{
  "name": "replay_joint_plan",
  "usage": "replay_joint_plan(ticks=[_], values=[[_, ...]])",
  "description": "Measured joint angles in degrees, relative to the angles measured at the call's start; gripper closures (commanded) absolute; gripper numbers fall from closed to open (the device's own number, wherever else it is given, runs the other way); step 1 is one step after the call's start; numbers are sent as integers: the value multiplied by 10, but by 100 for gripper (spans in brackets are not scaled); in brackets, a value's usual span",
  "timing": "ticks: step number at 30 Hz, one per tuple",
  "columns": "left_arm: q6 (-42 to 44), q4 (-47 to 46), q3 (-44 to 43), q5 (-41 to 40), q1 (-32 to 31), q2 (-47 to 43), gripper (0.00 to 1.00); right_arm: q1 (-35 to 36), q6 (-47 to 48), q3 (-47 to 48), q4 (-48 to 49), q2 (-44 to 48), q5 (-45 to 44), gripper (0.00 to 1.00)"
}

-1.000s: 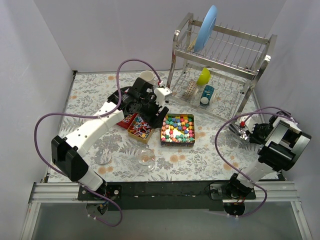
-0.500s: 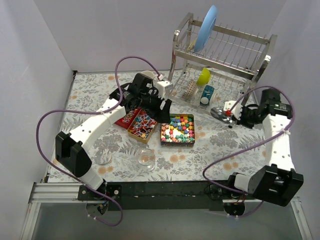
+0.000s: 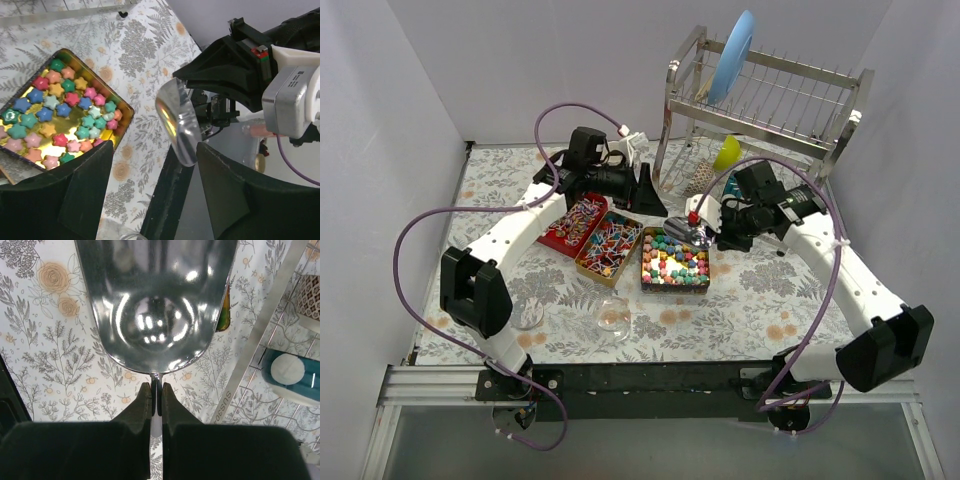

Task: Pack the candies
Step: Pick up the spatula from the center of the board.

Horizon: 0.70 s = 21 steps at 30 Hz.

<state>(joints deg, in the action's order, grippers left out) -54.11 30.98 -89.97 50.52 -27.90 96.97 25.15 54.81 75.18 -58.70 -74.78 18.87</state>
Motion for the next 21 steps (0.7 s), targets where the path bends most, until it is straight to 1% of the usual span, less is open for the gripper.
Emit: replay_joint_plan(ticks=[1, 2, 4, 5, 8, 9, 11, 12, 13, 14, 15, 17, 18, 20, 21], values=[[-8, -9, 7, 5, -1, 0, 38, 8, -9, 11, 2, -11, -8, 99], [-16, -15, 13, 11, -1, 0, 43, 16, -16, 23, 2, -22, -14, 99], [-27, -21, 23, 20, -3, 0, 46, 29, -27, 46, 4, -40, -24, 99], [-31, -23, 26, 24, -3, 0, 52, 34, -33, 57, 5, -47, -27, 99], [-40, -29, 34, 31, -3, 0, 65, 45, -43, 76, 11, -61, -35, 99], [-42, -31, 37, 32, -3, 0, 74, 48, -47, 78, 14, -63, -37, 99], [-46, -33, 43, 39, -3, 0, 86, 53, -52, 79, 16, -63, -42, 99], [-50, -35, 46, 44, -1, 0, 96, 55, -52, 80, 16, -63, -44, 99], [-52, -37, 49, 45, 0, 0, 100, 57, -53, 79, 15, -63, -46, 99], [-52, -38, 52, 42, 3, 0, 100, 58, -54, 80, 15, -63, -46, 96], [-52, -40, 58, 39, 9, 1, 100, 59, -57, 80, 17, -62, -45, 75], [-54, -51, 76, 54, 23, 3, 100, 61, -67, 81, 25, -59, -36, 57], [-61, -69, 91, 70, 32, 4, 100, 63, -74, 81, 28, -57, -27, 52], [-81, -104, 117, 122, 54, 5, 100, 64, -90, 81, 34, -50, -15, 26], [-93, -119, 124, 147, 66, 8, 100, 63, -100, 76, 44, -42, -7, 14]])
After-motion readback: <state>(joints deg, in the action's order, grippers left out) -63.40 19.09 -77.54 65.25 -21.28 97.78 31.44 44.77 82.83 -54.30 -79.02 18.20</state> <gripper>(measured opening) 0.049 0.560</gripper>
